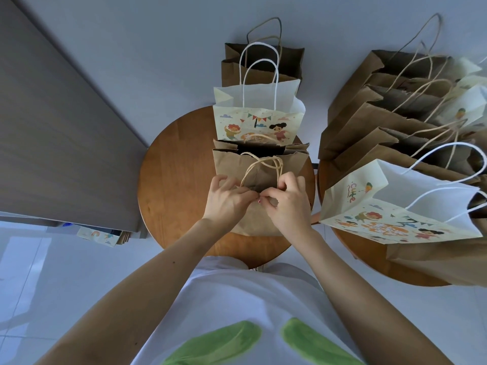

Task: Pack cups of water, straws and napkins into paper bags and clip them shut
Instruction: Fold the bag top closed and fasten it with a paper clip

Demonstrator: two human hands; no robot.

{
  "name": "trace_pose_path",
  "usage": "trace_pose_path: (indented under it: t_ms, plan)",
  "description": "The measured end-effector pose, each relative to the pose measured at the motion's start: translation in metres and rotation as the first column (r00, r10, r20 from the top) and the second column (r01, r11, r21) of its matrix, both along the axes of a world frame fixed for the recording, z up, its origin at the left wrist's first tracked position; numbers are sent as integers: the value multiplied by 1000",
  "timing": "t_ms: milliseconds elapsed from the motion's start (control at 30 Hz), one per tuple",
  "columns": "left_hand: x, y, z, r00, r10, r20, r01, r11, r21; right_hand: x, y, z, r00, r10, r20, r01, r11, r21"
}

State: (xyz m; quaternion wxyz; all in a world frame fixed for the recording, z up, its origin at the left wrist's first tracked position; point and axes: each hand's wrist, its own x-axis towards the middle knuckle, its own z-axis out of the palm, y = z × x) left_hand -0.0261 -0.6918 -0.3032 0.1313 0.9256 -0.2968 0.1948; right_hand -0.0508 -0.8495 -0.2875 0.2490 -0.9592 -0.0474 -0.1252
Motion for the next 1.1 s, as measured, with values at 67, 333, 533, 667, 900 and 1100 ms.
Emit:
trace_pose_path:
  t_ms: [67, 333, 533, 667, 900, 1100]
  plan:
    - [-1, 1, 0, 1000, -7, -13, 7, 1000, -13, 2, -3, 0, 999, 28, -19, -29, 999, -31]
    - [-10, 30, 4, 992, -84, 91, 97, 984, -147, -13, -27, 11, 992, -42, 121, 33, 997, 73]
    - [-21, 31, 0, 902, 207, -378, -194, 978, 72, -14, -42, 6, 862, 24, -506, -105, 986, -132]
    - [-16, 32, 1, 906, 205, -371, -208, 978, 32, -18, -39, 7, 907, 17, -420, -47, 997, -62]
    - [-32, 71, 17, 931, 236, -277, -270, 959, -90, -19, -6, 19, 960, 90, -263, -115, 990, -80]
    - [-35, 142, 35, 934, 293, -204, -324, 935, -142, -12, 66, 35, 971, 147, -188, -165, 983, -85]
